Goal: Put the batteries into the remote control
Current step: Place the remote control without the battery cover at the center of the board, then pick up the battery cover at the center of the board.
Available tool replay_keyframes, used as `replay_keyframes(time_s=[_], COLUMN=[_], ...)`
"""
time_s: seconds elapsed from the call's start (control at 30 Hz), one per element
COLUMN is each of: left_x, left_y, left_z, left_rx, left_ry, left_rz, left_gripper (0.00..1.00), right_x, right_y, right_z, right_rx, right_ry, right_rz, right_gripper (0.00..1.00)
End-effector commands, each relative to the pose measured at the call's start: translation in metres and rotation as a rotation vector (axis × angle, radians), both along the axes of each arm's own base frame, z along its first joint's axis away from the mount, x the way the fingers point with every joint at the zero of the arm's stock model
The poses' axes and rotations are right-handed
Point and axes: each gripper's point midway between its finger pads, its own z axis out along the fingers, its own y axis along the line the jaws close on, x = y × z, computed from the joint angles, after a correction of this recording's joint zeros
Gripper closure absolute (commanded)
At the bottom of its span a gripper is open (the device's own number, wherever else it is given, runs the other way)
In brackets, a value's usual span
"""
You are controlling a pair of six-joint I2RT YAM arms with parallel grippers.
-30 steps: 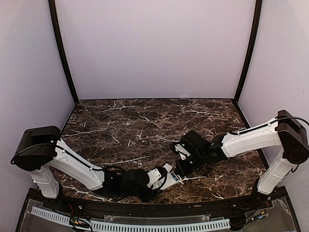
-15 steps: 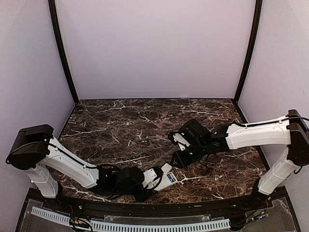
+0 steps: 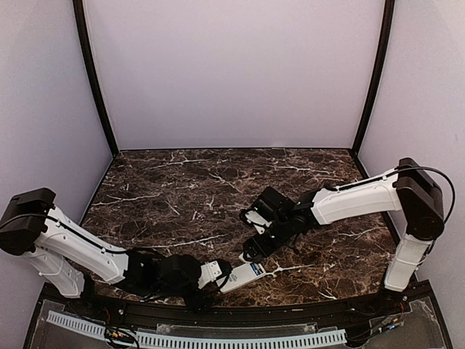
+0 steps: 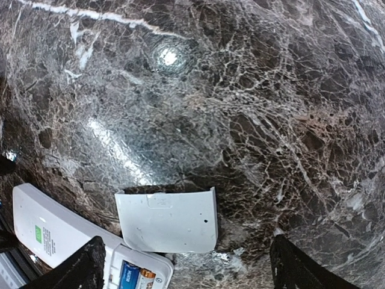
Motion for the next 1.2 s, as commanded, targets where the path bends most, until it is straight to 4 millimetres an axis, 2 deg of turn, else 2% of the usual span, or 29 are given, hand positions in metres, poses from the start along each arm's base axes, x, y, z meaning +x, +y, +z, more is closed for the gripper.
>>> replay_keyframes(time_s=[0.0, 0.03, 0.07, 0.1, 0.13, 0.17, 0.33, 0.57, 0.9, 1.17], left_x=[-0.002, -0.001, 0.0, 0.001, 0.002, 0.003, 0.012, 0.021, 0.044, 0.061], left_y=[0.022, 0.021, 0.026, 0.026, 0.031, 0.032, 0.055, 0.074, 0.081, 0.078], left_z=[0.012, 0.025, 0.026, 0.041, 0.043, 0.057, 0.084, 0.096, 0.108, 0.102], left_rx=[0.0, -0.042, -0.051, -0.1, -0.11, -0.158, -0.248, -0.274, -0.228, -0.182], left_ry=[-0.015, -0.024, -0.028, -0.038, -0.042, -0.051, -0.09, -0.127, -0.156, -0.122], left_rz=[0.015, 0.022, 0.036, 0.044, 0.059, 0.067, 0.154, 0.238, 0.383, 0.446], left_gripper=[0.15, 0.15, 0.15, 0.14, 0.13, 0.13, 0.1, 0.1, 0.08, 0.07], right_x=[0.006, 0.006, 0.005, 0.004, 0.003, 0.003, 0.012, 0.003, -0.004, -0.008], right_y=[0.015, 0.016, 0.017, 0.019, 0.019, 0.02, 0.016, 0.016, 0.015, 0.003], right_z=[0.005, 0.003, 0.002, 0.001, -0.002, -0.003, -0.008, -0.018, -0.034, -0.033], right_rx=[0.014, 0.003, -0.008, -0.018, -0.033, -0.045, -0.113, -0.155, -0.216, -0.248], right_ry=[-0.041, -0.044, -0.046, -0.052, -0.057, -0.064, -0.1, -0.078, -0.061, -0.057], right_rz=[0.028, 0.031, 0.036, 0.042, 0.045, 0.048, 0.002, 0.034, 0.059, 0.048], right_gripper=[0.02, 0.01, 0.01, 0.01, 0.02, 0.03, 0.14, 0.25, 0.38, 0.39])
